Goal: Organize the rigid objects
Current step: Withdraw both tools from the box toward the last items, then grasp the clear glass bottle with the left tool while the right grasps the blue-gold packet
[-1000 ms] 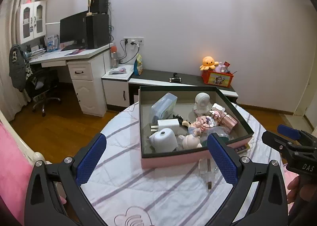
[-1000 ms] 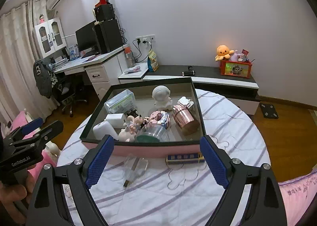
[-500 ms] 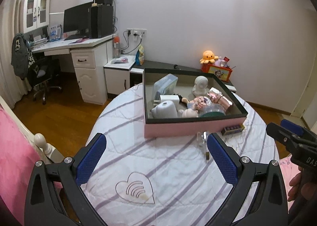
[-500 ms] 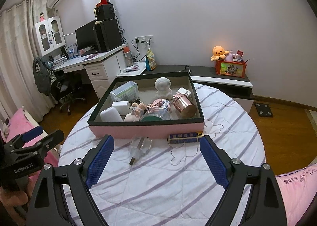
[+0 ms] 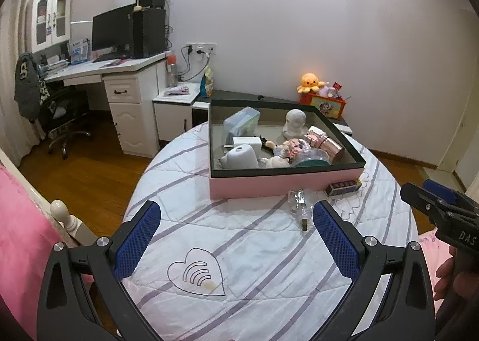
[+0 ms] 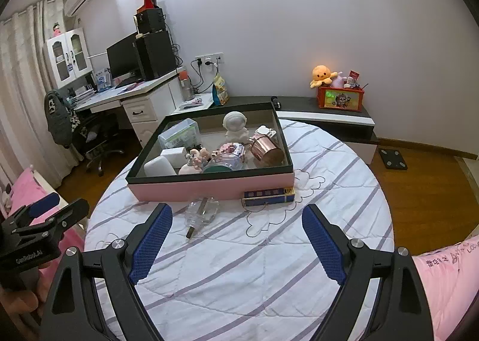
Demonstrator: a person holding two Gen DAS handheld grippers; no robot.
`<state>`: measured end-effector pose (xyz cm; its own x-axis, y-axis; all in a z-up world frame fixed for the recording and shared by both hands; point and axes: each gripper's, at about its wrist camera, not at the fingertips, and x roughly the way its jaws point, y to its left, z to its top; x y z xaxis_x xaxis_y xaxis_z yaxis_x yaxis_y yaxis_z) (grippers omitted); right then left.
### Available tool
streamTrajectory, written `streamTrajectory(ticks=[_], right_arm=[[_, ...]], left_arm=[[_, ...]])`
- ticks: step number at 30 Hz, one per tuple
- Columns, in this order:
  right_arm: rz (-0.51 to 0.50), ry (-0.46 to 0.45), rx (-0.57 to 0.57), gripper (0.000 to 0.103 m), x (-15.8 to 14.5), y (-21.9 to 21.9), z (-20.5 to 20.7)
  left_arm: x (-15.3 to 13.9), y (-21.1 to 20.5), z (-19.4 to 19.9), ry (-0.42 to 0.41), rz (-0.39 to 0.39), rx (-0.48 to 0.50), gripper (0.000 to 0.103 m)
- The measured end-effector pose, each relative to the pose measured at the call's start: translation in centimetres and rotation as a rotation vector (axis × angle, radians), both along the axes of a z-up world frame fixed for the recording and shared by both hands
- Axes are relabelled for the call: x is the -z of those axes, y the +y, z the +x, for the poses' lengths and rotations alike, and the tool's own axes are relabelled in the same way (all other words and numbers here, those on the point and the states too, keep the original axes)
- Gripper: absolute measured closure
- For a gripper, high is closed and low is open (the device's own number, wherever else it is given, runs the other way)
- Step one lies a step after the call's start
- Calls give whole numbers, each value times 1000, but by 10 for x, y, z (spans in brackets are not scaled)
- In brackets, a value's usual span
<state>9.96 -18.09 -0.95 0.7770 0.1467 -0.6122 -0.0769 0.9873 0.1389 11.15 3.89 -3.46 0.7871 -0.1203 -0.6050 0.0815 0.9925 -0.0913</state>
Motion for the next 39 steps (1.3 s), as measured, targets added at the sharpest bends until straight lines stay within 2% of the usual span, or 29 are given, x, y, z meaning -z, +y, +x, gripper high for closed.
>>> streamTrajectory(ticks=[11, 24, 35, 39], right_arm=[[-1, 69, 36, 13, 28, -17, 21], [-9, 178, 43, 13, 70, -34, 69], [-3, 240, 33, 13, 93, -46, 109], [2, 252, 3, 13, 98, -41, 118]], left_arm=[[27, -31, 22, 84, 17, 56, 0], [70, -81, 77, 192, 25, 132, 0], [106, -93, 126, 274, 31, 103, 0], [112, -99, 131, 279, 71, 109, 1]])
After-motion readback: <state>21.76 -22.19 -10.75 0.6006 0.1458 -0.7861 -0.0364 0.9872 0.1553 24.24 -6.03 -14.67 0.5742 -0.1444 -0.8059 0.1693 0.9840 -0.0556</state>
